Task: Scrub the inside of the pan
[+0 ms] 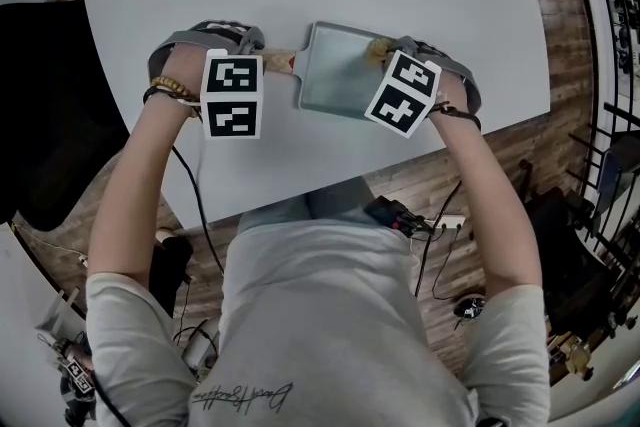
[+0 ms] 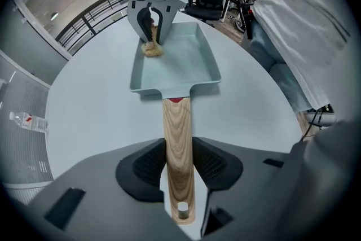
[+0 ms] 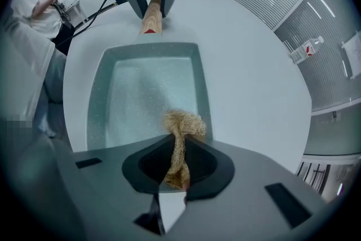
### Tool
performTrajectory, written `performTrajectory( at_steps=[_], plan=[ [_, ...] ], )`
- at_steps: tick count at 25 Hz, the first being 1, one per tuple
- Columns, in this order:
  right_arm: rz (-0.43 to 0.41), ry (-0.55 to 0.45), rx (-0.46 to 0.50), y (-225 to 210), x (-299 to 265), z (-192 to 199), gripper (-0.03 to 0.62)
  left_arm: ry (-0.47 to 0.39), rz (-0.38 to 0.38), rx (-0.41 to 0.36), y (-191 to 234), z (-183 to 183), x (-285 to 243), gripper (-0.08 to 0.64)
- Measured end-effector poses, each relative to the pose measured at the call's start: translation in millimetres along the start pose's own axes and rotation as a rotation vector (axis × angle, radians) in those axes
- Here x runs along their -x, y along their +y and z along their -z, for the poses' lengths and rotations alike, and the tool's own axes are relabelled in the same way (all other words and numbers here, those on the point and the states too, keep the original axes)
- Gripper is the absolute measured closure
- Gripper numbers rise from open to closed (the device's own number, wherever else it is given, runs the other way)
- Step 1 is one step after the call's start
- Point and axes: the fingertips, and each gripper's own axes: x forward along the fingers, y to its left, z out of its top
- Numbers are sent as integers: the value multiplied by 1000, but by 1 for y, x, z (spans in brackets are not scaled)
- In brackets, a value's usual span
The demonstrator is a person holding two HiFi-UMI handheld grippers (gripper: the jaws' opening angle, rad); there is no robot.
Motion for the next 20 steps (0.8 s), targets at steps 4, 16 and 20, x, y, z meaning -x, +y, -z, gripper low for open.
performTrajectory(
  at_steps=[4, 16, 20],
  plan=[
    [-5, -15, -18, 2, 1, -1, 525, -16, 8, 16, -1, 0, -2, 400],
    [-51, -126, -152, -1, 14, -3, 525, -34, 27, -11, 3, -6, 4, 373],
    [-79, -162, -206, 1, 19, -5, 525, -64, 8, -7, 5, -9, 13, 376]
  ],
)
